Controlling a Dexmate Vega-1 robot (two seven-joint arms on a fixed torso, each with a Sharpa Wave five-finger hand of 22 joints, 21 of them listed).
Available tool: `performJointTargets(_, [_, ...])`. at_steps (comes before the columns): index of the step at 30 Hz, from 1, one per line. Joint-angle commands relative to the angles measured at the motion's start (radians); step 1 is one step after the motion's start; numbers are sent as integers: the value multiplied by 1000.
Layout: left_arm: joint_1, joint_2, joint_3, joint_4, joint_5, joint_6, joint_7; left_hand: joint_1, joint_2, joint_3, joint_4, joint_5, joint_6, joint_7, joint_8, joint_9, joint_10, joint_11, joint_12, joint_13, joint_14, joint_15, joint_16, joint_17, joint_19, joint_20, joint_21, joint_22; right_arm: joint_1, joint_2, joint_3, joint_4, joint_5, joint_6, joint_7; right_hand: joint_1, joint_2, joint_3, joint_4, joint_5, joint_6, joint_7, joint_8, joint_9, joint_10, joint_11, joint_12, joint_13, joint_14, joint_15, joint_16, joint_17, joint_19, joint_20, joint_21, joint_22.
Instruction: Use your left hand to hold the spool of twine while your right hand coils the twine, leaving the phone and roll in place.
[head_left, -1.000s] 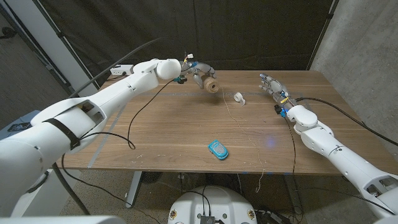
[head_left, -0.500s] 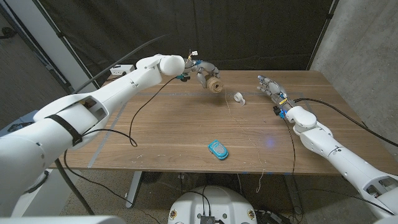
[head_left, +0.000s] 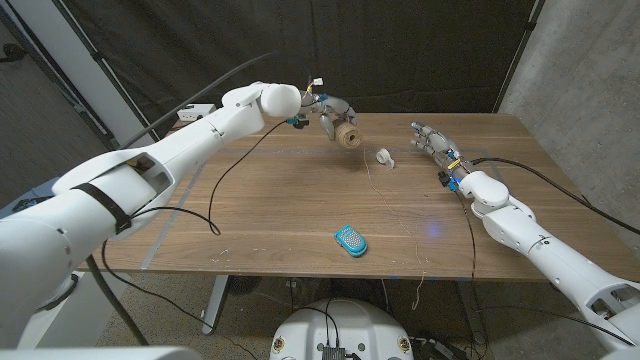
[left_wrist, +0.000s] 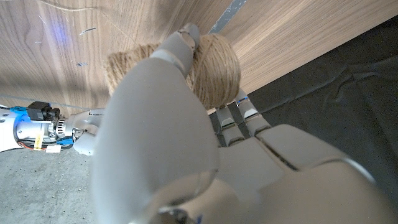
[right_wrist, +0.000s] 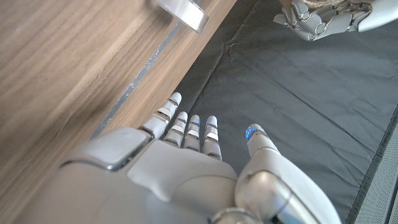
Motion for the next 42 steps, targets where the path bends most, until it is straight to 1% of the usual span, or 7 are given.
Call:
performJointTargets(1, [11, 9, -10, -45, -7, 62, -27, -57, 70, -3, 3, 6, 7, 11, 56, 5, 42, 31, 3, 54, 81, -41, 45, 102, -2, 1, 5, 0, 1, 1, -16, -2, -18, 1, 6, 14, 0, 3, -3, -3, 5, 0, 4, 4, 8, 3, 2, 5, 4, -1, 6, 2, 6, 0, 7, 2])
performJointTargets(11, [15, 2, -16, -57, -32, 124, -45, -60, 72, -7, 2, 7, 7, 18, 57, 4, 45, 35, 2, 57, 81, -37, 51, 103, -4, 2, 6, 0, -17, -13, -20, -45, -41, -12, -14, 23, 2, 4, -12, -3, 16, -3, 7, 3, 21, -5, 5, 5, 15, -6, 9, 2, 13, -1, 9, 2])
performJointTargets(16, [10, -6, -13, -54, -34, 150, -39, -60, 75, -10, 2, 7, 8, 18, 58, 4, 47, 38, 1, 56, 81, -36, 56, 106, -5, 5, 7, 0, -24, -17, -22, -54, -57, -8, -26, 41, -5, 2, -33, -6, 50, 12, 16, 4, 78, 0, 23, 8, 39, -11, 15, 0, 31, -4, 13, 2])
performJointTargets(25, [-2, -11, -4, -59, -35, 177, -45, -63, 78, -15, 2, 8, 10, 23, 59, 3, 47, 39, -1, 58, 79, -34, 62, 107, -7, 7, 9, -1, -11, -24, -25, -68, -87, -13, -40, 55, -12, 2, -48, -6, 50, 14, 13, 4, 90, -1, 24, 10, 53, -16, 16, -3, 46, -6, 16, 2])
performJointTargets(33, [-6, -14, 3, -62, -39, 204, -49, -65, 80, -18, 2, 9, 12, 23, 59, 0, 49, 40, -2, 58, 79, -34, 65, 104, -7, 8, 11, -1, 4, -29, -31, -87, -113, -28, -48, 109, -6, 23, -90, -6, 54, 12, 11, 3, 102, -4, 22, 12, 74, -26, 16, -7, 64, -21, 17, 1])
performJointTargets(36, [-10, -17, 7, -54, -42, 206, -53, -66, 81, -19, 1, 10, 13, 23, 59, 0, 48, 41, -2, 59, 79, -32, 67, 104, -8, 8, 11, -1, 10, -25, -32, -90, -116, -32, -51, 141, 10, 39, -106, -5, 60, 13, 12, 4, 102, -8, 19, 13, 76, -32, 13, -7, 82, -41, 21, 1])
performJointTargets(42, [-19, -26, 14, -34, -47, 208, -53, -64, 84, -21, 0, 11, 14, 26, 59, -1, 50, 42, -3, 59, 78, -32, 70, 103, -8, 9, 13, -1, 24, -29, -42, -99, -133, -42, -45, 171, 23, 54, -119, -1, 61, 17, 11, 4, 103, -5, 17, 14, 80, -34, 12, -7, 92, -52, 21, 1])
